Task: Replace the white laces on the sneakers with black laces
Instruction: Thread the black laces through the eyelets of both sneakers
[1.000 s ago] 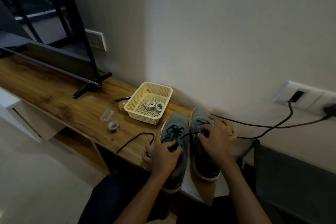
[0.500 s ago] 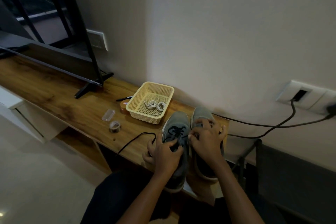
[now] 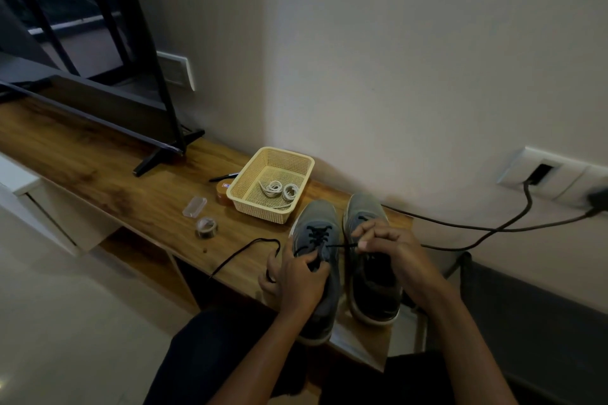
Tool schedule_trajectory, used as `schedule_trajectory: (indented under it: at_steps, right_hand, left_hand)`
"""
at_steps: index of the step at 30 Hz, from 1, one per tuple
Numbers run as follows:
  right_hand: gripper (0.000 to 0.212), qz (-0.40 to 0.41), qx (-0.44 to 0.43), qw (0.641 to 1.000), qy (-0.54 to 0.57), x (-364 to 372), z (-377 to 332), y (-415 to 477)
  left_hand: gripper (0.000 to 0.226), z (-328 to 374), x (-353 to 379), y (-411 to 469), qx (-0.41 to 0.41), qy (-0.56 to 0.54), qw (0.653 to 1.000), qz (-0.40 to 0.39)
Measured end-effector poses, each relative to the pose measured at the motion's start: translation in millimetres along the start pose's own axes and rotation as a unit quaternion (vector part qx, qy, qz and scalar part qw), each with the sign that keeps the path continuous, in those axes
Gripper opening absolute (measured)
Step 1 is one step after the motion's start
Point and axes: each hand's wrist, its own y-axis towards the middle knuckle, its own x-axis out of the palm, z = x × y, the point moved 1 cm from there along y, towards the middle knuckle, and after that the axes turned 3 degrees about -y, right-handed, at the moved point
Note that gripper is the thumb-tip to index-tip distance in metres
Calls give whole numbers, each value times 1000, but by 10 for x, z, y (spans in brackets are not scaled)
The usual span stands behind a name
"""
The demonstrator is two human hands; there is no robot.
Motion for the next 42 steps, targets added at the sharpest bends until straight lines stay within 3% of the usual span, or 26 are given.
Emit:
schedule_trajectory:
  at_steps: [5,9,11,15,21,26,30,34,42]
  right_hand:
    - [36,5,-2,999,-39,-10,-24,-20]
    - [36,4,-41,999,4,28,-94,-14]
    - [31,7,-53,998,40,62,-149,-9]
    - [21,-5,-55,990,130,142,-317,-34]
    - [44,31,-101,987,118,169,-671,-171]
    - [43,56,-154,986,42,212,-988,-342]
    - [21,32,-192,981,8,285,-1140,-485]
    - [15,21,-214,977,-1,347,-1218,-606]
    - [16,27,-251,968,11,389,-1522,-962]
  left_hand:
    - [26,-9,-17,22,9,6,1000,4]
    - [10,26,-99,24,69,25,996,57]
    - [9,87,-202,66,110,-60,989,79]
    - [12,213,-528,93,152,-268,944,114]
    - [19,376,-777,-29,170,-402,892,115]
    - [20,740,-1158,-347,291,-411,863,38]
    - [32,907,-1347,-627,394,-363,843,-48]
    - [27,928,-1390,-737,448,-279,849,-18]
    - [13,1034,-1592,-1120,435,-340,834,10]
